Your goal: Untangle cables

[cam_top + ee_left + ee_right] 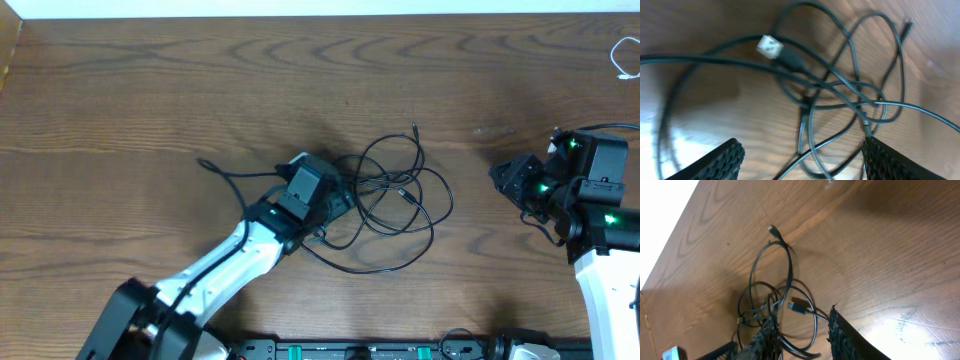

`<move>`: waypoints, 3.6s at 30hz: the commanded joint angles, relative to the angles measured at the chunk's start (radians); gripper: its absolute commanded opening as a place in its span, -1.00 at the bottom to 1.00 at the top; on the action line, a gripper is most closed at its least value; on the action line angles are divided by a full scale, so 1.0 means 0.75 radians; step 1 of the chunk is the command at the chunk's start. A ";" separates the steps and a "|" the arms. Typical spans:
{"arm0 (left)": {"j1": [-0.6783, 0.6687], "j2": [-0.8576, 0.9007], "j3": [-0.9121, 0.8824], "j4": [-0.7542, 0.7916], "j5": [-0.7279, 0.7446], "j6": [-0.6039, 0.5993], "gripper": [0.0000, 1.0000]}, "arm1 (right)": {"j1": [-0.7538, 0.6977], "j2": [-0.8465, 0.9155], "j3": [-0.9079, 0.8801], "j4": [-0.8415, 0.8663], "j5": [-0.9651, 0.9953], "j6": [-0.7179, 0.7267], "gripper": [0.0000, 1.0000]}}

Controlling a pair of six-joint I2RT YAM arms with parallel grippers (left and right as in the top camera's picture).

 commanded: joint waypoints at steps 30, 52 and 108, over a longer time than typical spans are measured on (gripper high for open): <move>0.003 0.473 -0.002 0.780 -0.001 -0.085 -0.85 | 0.015 0.001 0.015 -0.060 -0.004 -0.048 -0.39; 0.051 -0.445 -0.001 0.246 0.083 0.187 -0.85 | 0.208 0.001 -0.056 -0.217 -0.623 -0.688 -0.25; 0.049 -0.475 -0.001 0.232 0.305 0.142 -0.85 | 0.660 0.112 -0.240 0.447 -0.135 0.700 -0.18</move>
